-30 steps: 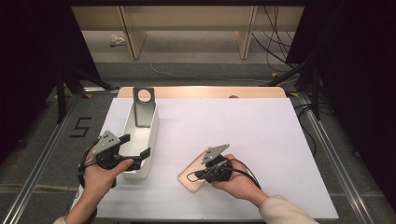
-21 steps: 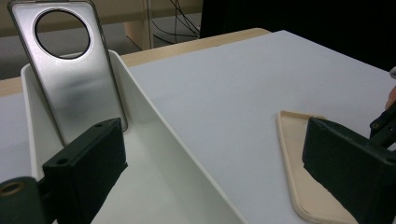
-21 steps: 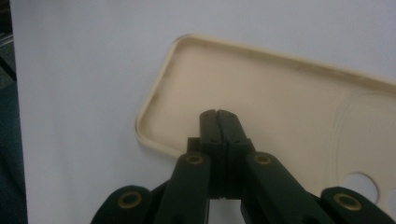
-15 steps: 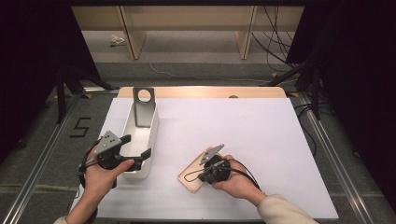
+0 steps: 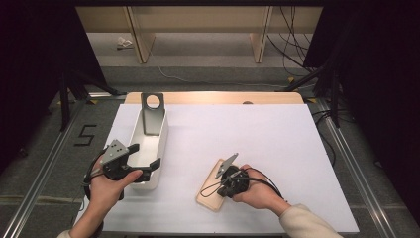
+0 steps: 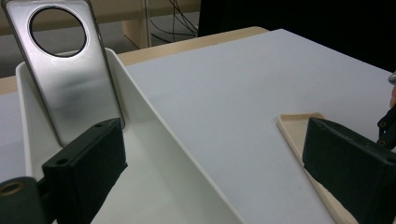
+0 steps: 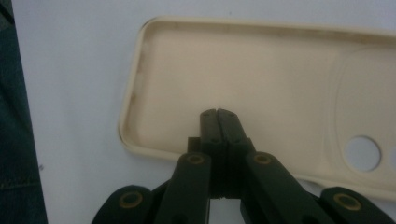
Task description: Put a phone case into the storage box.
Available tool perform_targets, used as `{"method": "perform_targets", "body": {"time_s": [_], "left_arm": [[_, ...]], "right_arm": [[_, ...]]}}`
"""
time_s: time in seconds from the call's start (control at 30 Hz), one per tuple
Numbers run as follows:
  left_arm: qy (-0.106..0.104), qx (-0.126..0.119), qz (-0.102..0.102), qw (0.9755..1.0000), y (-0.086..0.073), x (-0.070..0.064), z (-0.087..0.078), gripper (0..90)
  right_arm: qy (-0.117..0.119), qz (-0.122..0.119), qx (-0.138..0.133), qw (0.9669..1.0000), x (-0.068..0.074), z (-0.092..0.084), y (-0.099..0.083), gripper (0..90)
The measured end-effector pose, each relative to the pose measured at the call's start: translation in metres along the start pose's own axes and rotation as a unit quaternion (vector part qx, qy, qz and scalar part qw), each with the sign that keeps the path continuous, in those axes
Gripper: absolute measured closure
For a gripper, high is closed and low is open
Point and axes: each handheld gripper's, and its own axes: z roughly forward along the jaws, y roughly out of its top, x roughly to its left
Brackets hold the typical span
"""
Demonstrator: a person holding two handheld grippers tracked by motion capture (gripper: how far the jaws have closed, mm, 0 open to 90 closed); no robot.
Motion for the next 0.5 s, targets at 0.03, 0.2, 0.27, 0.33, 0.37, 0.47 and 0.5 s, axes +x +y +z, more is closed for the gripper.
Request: {"method": "perform_targets", "body": {"time_s": [0.03, 0.2, 0.27, 0.33, 0.37, 0.47, 0.5], "left_arm": [[-0.001, 0.000, 0.000, 1.0000, 0.000, 0.000, 0.000, 5.6], [-0.001, 0.001, 0.000, 1.0000, 0.000, 0.000, 0.000, 5.5], [-0.001, 0.001, 0.000, 1.0000, 0.000, -0.001, 0.000, 5.6], [-0.001, 0.000, 0.001, 1.0000, 0.000, -0.001, 0.000, 5.6], [-0.001, 0.000, 0.000, 1.0000, 0.000, -0.001, 0.000, 5.6], [-0.001, 0.001, 0.001, 1.0000, 0.000, -0.001, 0.000, 5.6], [-0.001, 0.001, 0.001, 1.0000, 0.000, -0.001, 0.000, 5.5]], "right_arm": [[0.001, -0.001, 0.006, 1.0000, -0.001, -0.002, -0.002, 90.0], [0.011, -0.006, 0.029, 0.9995, -0.007, -0.010, -0.012, 90.0], [0.013, -0.001, 0.034, 0.9994, -0.009, -0.013, -0.015, 90.0], [0.012, -0.004, 0.039, 0.9992, -0.011, -0.015, -0.019, 90.0], [0.011, -0.010, 0.041, 0.9990, -0.011, -0.016, -0.020, 90.0], [0.011, -0.034, 0.051, 0.9980, -0.013, -0.019, -0.022, 90.0], [0.010, -0.038, 0.054, 0.9977, -0.013, -0.019, -0.022, 90.0]]}}
